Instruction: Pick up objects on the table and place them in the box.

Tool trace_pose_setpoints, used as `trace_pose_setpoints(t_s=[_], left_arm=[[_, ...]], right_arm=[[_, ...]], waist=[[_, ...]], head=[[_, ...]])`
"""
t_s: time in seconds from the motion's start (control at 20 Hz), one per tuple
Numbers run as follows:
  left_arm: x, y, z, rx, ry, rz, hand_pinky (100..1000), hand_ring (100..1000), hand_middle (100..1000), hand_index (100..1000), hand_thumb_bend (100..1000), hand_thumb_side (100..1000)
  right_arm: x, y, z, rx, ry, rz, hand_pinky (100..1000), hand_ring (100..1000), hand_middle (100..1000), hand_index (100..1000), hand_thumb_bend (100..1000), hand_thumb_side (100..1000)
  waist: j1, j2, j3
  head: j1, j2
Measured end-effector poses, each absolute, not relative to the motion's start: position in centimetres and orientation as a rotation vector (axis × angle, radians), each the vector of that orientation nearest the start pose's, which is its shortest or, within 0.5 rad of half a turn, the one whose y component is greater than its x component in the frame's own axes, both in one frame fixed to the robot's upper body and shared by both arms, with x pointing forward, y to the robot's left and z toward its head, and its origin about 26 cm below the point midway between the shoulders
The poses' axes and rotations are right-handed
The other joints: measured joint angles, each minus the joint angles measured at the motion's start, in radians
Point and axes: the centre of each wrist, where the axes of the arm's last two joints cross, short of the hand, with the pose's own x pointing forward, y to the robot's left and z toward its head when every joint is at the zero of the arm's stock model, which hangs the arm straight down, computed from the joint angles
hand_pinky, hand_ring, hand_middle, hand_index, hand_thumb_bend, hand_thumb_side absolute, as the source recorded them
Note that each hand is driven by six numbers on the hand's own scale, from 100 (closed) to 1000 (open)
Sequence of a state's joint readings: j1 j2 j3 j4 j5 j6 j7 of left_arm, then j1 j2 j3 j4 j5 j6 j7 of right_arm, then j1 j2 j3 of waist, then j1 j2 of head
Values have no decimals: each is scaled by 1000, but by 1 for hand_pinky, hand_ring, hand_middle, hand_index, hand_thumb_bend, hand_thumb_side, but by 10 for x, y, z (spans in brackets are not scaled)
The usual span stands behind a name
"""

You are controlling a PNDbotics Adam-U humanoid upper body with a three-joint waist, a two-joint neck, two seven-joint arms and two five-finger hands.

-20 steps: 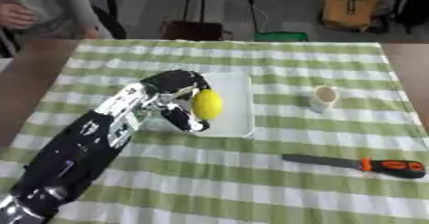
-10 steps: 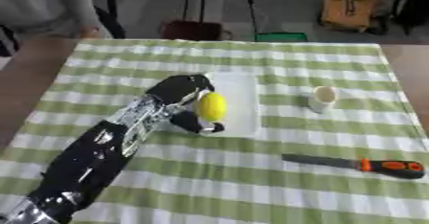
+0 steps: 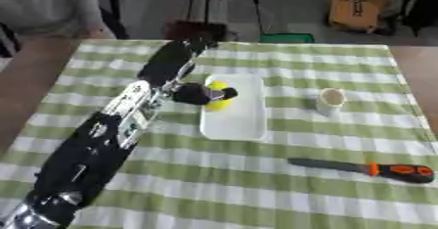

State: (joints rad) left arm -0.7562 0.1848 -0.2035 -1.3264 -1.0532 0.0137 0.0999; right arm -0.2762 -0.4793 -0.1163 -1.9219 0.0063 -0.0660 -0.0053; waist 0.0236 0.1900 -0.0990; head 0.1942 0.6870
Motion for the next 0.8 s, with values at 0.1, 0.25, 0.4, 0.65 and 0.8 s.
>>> trace_pose_setpoints(t_s=[0.1, 0.25, 0.4, 0.65, 0.8], left_arm=[[414, 161, 188, 1107, -2064, -963, 685, 779, 841, 864, 675, 848], [395, 178, 214, 1086, -2205, -786, 663, 772, 838, 861, 666, 841], [374, 198, 234, 1042, -2307, -657, 652, 767, 837, 860, 658, 838], [349, 234, 244, 949, -2355, -478, 615, 744, 819, 854, 650, 832], [340, 249, 245, 914, -2354, -403, 604, 738, 816, 853, 648, 833]], right_arm=[[304, -320, 206, -410, -2248, 423, 623, 632, 717, 827, 440, 742], [304, -320, 206, -410, -2247, 422, 622, 632, 717, 827, 442, 741], [304, -321, 206, -410, -2245, 422, 622, 632, 717, 827, 443, 741], [304, -321, 205, -413, -2242, 419, 622, 632, 716, 826, 444, 741], [303, -322, 204, -416, -2241, 415, 622, 632, 716, 826, 444, 740]], waist=[[0, 0, 4], [2, 0, 11], [6, -1, 14], [9, -2, 25], [9, -2, 26]], head=[[-1, 0], [-2, -1], [-7, -1], [-18, 0], [-21, 0]])
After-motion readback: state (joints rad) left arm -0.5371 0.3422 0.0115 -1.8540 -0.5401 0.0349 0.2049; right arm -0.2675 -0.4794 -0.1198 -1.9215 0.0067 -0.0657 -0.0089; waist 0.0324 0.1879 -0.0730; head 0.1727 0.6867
